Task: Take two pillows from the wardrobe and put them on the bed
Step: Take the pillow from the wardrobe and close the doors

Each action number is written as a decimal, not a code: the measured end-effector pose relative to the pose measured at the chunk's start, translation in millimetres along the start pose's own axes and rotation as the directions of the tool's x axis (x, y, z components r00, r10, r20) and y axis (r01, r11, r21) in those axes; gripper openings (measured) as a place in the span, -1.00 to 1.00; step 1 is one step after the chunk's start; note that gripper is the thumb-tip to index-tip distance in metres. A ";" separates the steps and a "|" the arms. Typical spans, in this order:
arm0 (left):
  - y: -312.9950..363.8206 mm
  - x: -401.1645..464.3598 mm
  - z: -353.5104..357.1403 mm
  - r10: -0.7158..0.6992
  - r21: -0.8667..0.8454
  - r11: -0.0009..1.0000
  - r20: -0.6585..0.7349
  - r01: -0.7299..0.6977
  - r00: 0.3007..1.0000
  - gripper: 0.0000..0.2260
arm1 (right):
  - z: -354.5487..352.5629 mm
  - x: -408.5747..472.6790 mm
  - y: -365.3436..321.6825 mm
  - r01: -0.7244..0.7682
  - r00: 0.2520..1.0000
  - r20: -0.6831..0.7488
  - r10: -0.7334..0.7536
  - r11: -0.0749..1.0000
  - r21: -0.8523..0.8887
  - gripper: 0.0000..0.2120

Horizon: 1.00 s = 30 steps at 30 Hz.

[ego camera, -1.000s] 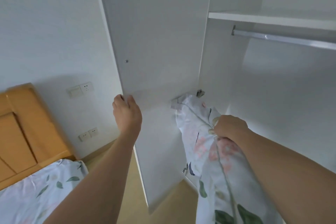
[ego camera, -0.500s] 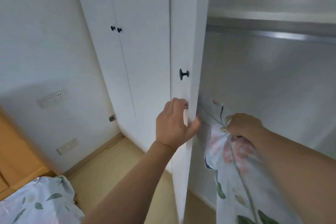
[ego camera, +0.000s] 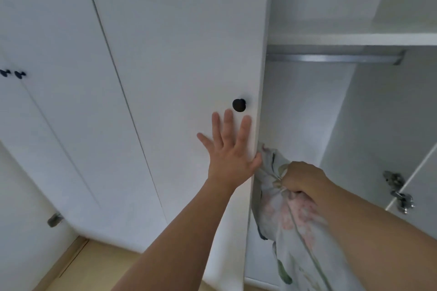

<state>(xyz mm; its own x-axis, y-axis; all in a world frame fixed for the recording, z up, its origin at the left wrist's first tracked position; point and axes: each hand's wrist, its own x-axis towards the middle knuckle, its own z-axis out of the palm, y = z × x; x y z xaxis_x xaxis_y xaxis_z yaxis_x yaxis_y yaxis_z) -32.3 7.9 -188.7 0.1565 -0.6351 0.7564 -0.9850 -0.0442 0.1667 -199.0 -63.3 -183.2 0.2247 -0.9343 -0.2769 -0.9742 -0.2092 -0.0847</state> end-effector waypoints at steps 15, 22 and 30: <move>-3.3 60.4 80.7 -0.069 -0.003 0.998 0.072 0.070 0.995 -0.18 | 3.7 21.5 11.9 -0.314 0.948 -0.012 0.319 0.937 0.153 -0.61; -4.8 61.3 89.5 -0.042 -0.082 0.995 0.079 0.049 0.996 -0.22 | 24.5 12.1 12.1 -0.405 0.911 -0.024 0.413 0.901 0.154 -0.82; 9.5 28.6 72.8 0.101 -0.254 0.965 0.140 -0.063 0.985 -0.23 | 34.0 -41.3 42.8 -0.483 0.875 0.106 0.472 0.839 0.252 -0.83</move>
<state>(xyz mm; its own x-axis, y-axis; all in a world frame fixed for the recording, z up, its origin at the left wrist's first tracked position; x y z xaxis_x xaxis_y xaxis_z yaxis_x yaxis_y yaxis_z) -42.4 -66.9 -211.6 0.0444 -0.7378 0.6736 -0.9421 0.1933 0.2738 -249.3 -23.8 -207.9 -0.2605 -0.8857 -0.3842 -0.9202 0.3483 -0.1789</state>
